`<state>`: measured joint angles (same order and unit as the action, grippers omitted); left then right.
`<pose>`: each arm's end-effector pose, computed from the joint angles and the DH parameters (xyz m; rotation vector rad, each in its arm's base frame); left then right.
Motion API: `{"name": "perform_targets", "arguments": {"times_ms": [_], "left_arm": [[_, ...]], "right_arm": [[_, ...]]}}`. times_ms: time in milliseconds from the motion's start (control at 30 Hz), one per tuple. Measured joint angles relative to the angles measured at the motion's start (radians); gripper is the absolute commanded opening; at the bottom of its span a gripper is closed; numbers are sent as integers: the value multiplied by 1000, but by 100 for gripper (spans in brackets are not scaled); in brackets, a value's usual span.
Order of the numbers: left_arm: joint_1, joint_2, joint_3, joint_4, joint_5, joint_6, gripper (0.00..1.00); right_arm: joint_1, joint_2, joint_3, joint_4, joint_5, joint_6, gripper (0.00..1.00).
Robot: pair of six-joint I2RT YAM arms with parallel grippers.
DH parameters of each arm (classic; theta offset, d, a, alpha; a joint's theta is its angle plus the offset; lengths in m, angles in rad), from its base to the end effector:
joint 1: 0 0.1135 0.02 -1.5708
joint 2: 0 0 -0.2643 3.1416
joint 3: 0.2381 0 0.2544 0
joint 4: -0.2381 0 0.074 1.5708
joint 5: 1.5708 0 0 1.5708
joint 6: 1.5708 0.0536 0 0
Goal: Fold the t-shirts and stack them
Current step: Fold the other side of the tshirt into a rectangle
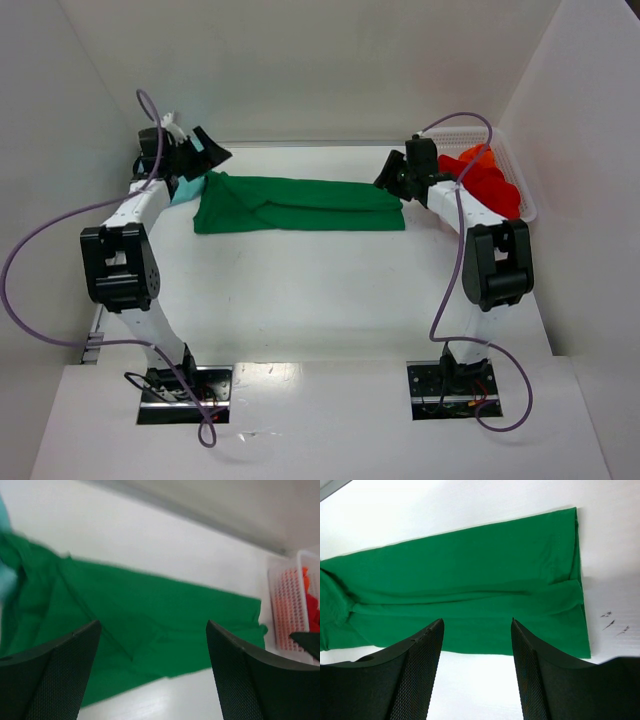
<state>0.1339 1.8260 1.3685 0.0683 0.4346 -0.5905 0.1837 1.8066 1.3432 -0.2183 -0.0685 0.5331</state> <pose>0.4475 0.0375 0.2673 -0.4253 1.9460 -0.7229 0.4208 0.0819 0.2333 0.3615 2.2631 0.4564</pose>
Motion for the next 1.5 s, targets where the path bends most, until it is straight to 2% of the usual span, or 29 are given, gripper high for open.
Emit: {"name": "perform_targets", "arguments": {"times_ms": [200, 433, 567, 633, 800, 900, 1167, 1233, 1400, 1500], "left_arm": [[-82, -9, -206, -29, -38, -51, 91], [-181, 51, -208, 19, -72, -112, 85], [-187, 107, -193, 36, -97, -134, 84], [-187, 134, -179, 31, -120, -148, 81], [-187, 147, -175, 41, -157, -165, 68], [-187, 148, -168, 44, -169, -174, 55], [-187, 170, -84, 68, -175, -180, 30], [-187, 172, -81, 72, -175, -187, 20], [-187, 199, -52, 68, -170, -199, 11], [-187, 252, 4, 77, -166, -201, 1]], "right_arm": [[0, -13, -25, 1, 0, -3, 62], [0, -19, -42, 1, 0, -7, 62], [0, -22, -44, 1, 1, -12, 62], [0, -24, -44, 1, 1, -13, 62], [0, -37, -54, 4, 4, -16, 62], [0, -40, -59, 4, 4, -16, 62], [0, -43, -61, 5, 4, -18, 62], [0, -43, -61, 5, 4, -19, 62], [0, -43, -61, 5, 4, -18, 62], [0, -43, -61, 5, 5, -19, 62]]}}
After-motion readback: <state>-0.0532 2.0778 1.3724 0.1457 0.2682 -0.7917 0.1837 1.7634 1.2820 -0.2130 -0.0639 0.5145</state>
